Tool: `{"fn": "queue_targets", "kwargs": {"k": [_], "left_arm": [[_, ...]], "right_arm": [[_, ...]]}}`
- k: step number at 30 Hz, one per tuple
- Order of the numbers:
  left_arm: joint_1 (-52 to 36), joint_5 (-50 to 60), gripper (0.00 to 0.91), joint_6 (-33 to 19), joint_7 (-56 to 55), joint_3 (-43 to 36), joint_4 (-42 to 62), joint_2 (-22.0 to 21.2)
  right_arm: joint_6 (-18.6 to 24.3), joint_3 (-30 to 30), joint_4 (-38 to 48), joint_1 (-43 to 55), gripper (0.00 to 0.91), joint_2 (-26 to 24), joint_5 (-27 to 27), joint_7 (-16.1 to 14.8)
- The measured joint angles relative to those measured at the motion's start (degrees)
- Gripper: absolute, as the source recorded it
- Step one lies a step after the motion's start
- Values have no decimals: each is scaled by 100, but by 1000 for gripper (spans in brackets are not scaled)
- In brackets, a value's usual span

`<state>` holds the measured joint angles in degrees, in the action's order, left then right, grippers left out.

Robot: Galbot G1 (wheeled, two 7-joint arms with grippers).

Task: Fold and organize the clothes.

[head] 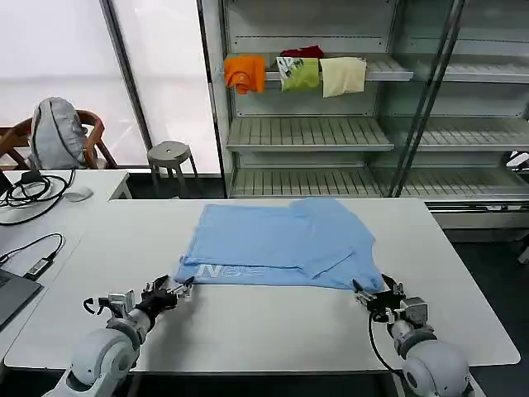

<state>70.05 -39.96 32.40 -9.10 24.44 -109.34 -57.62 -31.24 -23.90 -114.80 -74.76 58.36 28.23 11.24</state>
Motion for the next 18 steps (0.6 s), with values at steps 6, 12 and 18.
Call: {"fn": "queue_targets", "kwargs": {"k": [6,12,18], "left_arm": [[-62,20,10,0,-4,-53,70,7],[-54,36,0,3,49,-117,67,-10],[-41,119,0,19,133,-153,67,-12]], "right_arm": [[-19,3,-13,-36,0,21,38,11],[-63,-6,-8,-60,0,34,126,32],[-104,-60,-89,-151,0,17,197,2]]}}
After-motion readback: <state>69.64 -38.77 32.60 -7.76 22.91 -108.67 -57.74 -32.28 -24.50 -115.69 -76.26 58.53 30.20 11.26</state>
